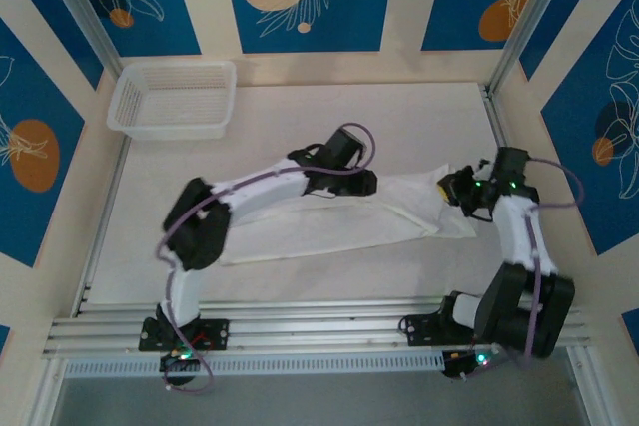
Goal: Fold the inside-out t-shirt
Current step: Smooth out the T-shirt at the center of the table, then rotate the T-shirt at the center of the table.
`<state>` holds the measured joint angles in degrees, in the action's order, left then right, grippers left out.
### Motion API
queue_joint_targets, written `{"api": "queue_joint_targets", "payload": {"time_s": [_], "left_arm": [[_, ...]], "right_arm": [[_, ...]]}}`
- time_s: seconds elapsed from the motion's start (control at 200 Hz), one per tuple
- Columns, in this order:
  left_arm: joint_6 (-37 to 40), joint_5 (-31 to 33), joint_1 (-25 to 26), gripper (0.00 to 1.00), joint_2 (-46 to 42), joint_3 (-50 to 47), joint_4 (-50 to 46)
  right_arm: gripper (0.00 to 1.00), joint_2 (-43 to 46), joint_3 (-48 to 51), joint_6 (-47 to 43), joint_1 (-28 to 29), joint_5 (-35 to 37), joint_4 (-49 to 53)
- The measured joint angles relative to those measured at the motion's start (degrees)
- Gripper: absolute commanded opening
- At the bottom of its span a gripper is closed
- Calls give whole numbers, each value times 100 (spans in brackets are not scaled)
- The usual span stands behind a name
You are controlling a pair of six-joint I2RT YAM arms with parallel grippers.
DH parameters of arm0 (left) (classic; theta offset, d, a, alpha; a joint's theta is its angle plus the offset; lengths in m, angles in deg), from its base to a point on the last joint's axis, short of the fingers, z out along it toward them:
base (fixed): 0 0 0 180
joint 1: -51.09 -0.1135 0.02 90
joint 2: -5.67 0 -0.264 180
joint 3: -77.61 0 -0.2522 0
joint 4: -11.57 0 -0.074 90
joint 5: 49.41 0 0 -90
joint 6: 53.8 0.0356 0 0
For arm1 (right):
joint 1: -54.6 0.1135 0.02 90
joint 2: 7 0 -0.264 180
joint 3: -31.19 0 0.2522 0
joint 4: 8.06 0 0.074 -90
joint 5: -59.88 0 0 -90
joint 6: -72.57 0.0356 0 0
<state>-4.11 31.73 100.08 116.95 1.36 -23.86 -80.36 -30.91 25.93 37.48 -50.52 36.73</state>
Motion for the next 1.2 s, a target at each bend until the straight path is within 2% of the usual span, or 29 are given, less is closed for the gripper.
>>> {"api": "queue_joint_targets", "payload": {"time_s": [0.09, 0.185, 0.26, 0.42, 0.555, 0.655, 0.885, 1.02, 1.115, 1.2], "left_arm": [[-35, 264, -2, 0, -1152, -699, 48], [-74, 553, -15, 0, -2118, -1589, 37], [-195, 691, -61, 0, -2455, -2243, -17], [-623, 730, -422, 0, -2328, -3456, -107], [-1012, 800, -728, 0, -1860, -3733, -144], [-1202, 846, -964, 0, -1263, -3451, -114], [-1215, 1115, -1290, 0, 101, -1808, 315], [-1008, 1165, -1486, 0, 861, -835, 575], [-708, 1078, -1635, 0, 1480, 0, 743], [-409, 905, -1777, 0, 2155, 940, 914]], "right_arm": [[0, -1108, -411, -317, 249, 111, -17], [0, -2011, -649, -422, 219, 109, -201], [0, -2450, -706, -420, 144, 109, -284], [0, -2885, -833, -420, 92, 208, -273], [0, -3005, -1005, -422, 94, 380, -96], [0, -3021, -997, -420, 79, 400, -79], [0, -2931, -855, -398, -140, 365, -87], [0, -2535, -516, -262, -127, 409, -46], [0, -1943, -66, -4, 175, 367, -44], [0, -1292, 343, 356, 949, 389, -46]]}}
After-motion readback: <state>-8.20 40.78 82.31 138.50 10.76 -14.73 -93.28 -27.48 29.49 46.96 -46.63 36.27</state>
